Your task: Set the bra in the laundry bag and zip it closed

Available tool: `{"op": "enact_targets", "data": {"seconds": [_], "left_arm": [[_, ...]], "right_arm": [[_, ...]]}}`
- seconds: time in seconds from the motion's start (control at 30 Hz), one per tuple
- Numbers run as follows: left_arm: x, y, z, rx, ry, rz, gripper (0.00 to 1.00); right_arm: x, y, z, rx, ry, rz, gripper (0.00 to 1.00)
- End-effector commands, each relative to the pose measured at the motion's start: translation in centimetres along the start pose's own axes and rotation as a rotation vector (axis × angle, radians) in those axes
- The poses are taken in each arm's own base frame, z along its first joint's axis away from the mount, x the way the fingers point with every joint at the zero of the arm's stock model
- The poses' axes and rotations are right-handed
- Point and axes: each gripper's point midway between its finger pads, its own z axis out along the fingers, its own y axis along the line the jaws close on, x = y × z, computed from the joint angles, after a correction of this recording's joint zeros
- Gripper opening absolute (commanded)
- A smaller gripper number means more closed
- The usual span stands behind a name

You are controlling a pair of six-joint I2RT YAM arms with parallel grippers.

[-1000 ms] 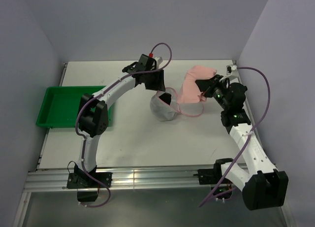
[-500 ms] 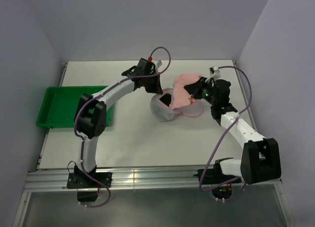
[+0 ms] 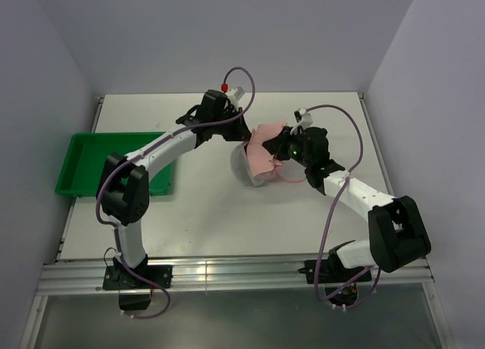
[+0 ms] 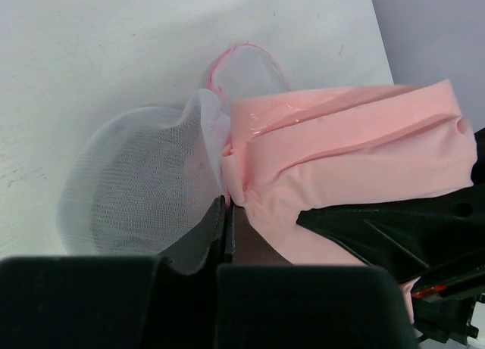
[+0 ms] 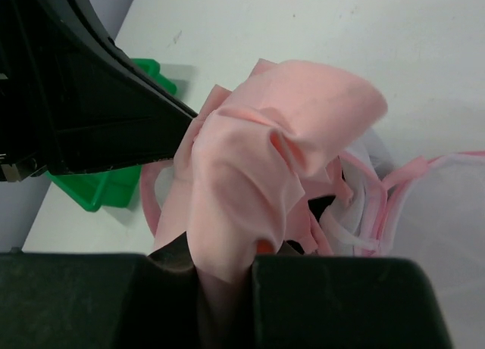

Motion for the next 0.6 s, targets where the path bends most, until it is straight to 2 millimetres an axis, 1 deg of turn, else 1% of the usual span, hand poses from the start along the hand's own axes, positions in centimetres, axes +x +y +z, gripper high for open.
{"op": "enact_targets", "data": {"seconds": [0.0, 0.07, 0.17, 0.2, 0.23, 0.3, 0.33, 0.4, 0.43, 0.47, 0.5, 0.53, 0.57], "left_arm": [[-1.1, -3.3, -1.0, 0.108, -0.067, 0.021, 0.00], [-1.2, -3.7, -1.3, 0.123, -0.080, 0.011, 0.00], [-1.4, -4.2, -1.7, 0.131, -0.084, 0.013, 0.00], [-0.8, -4.2, -1.6, 0.133, -0.077, 0.009, 0.00], [-1.1, -4.7, -1.7, 0.160, -0.095, 0.010, 0.00], [-0.6, -5.2, -1.5, 0.178, -0.080, 0.011, 0.00], [0.0, -5.0, -1.4, 0.166, -0.052, 0.015, 0.00], [0.5, -5.1, -1.5, 0.154, -0.043, 0.028, 0.00], [0.3, -5.5, -1.9, 0.166, -0.062, 0.037, 0.00], [0.7, -5.6, -1.9, 0.173, -0.053, 0.032, 0.00], [0.7, -5.9, -2.0, 0.182, -0.047, 0.032, 0.00], [0.9, -5.8, -1.7, 0.180, -0.034, 0.035, 0.00], [1.5, -5.6, -1.8, 0.165, 0.000, 0.031, 0.00]], "right_arm": [[0.9, -0.2, 0.6, 0.022, 0.000, -0.008, 0.00], [1.2, -0.2, 0.2, 0.027, 0.000, -0.006, 0.00], [1.8, -0.1, 0.2, 0.038, 0.020, -0.007, 0.00], [2.1, -0.1, 0.3, 0.043, 0.031, -0.017, 0.00], [2.7, -0.3, 0.3, 0.065, 0.043, -0.024, 0.00], [2.6, -0.8, 0.4, 0.092, 0.039, -0.033, 0.00], [3.0, -1.3, 0.5, 0.114, 0.052, -0.030, 0.00], [1.9, -1.7, 0.9, 0.154, 0.035, -0.046, 0.00], [1.3, -1.8, 1.1, 0.173, 0.028, -0.048, 0.00], [0.6, -2.1, 1.1, 0.201, 0.009, -0.049, 0.00], [-0.4, -2.9, 1.0, 0.258, -0.029, -0.058, 0.00], [-1.9, -2.9, 1.1, 0.289, -0.058, -0.065, 0.00], [-2.5, -3.1, 1.1, 0.316, -0.071, -0.069, 0.00]]}}
